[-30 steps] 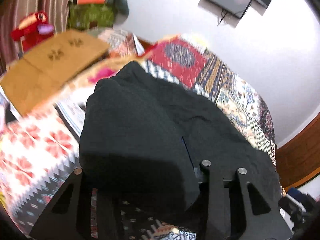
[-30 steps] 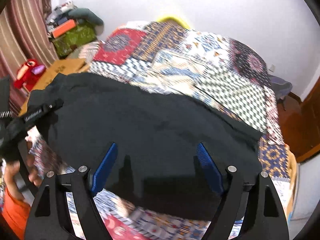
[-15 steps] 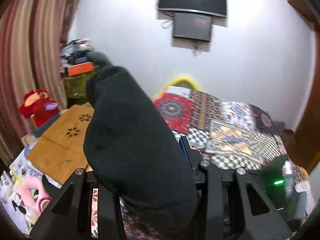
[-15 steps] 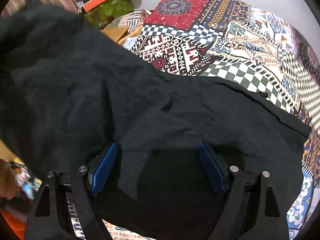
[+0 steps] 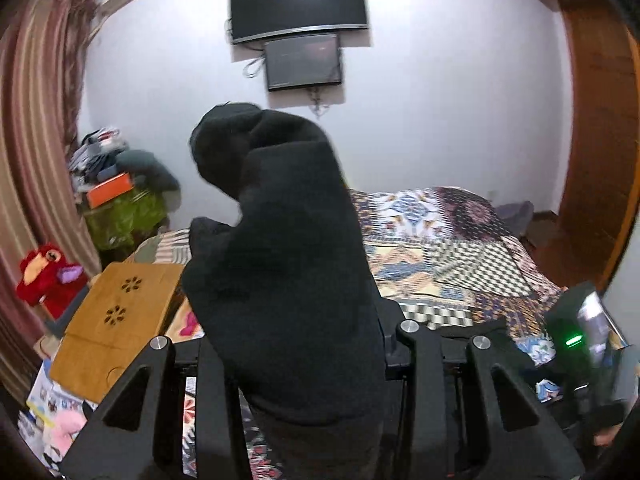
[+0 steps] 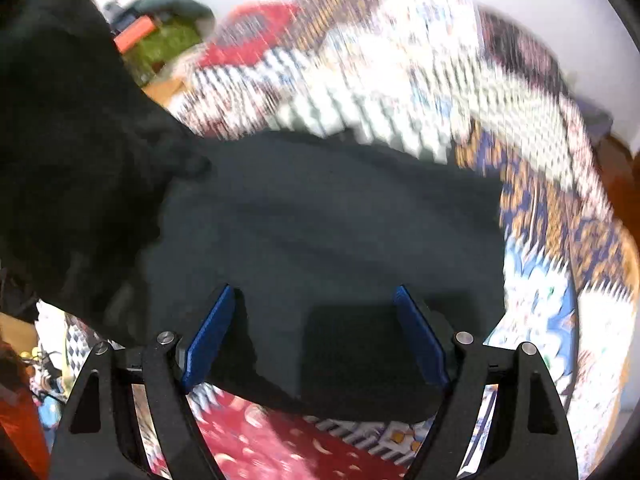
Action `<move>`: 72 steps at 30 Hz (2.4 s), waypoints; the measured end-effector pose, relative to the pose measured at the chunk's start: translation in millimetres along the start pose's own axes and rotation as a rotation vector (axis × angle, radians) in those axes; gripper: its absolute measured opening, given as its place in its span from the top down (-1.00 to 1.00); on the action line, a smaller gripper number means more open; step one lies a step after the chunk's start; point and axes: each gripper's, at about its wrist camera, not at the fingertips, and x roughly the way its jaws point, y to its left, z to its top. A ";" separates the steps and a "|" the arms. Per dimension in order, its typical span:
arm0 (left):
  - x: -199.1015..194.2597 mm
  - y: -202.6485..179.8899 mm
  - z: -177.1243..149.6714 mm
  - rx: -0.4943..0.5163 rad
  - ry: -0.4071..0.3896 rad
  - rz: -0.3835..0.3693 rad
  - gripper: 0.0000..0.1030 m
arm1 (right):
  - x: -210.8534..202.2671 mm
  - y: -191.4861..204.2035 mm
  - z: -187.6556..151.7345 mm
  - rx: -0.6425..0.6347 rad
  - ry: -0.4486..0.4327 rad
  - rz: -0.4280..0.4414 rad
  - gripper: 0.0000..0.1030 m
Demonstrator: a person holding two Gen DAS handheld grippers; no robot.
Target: Fold large clothes
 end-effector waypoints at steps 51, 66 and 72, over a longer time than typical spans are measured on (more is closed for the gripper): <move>31.5 -38.6 -56.4 0.115 0.485 -0.204 -0.74 | -96.1 -51.5 -20.1 0.078 -0.207 -0.044 -0.56; 47.0 -29.8 -84.7 -0.026 0.527 -0.284 -0.82 | -55.5 -89.7 -40.5 0.188 -0.039 0.050 -0.59; 48.1 -3.6 -66.8 -0.073 0.486 -0.187 -0.82 | -76.0 -103.3 -31.9 0.237 -0.112 0.068 -0.63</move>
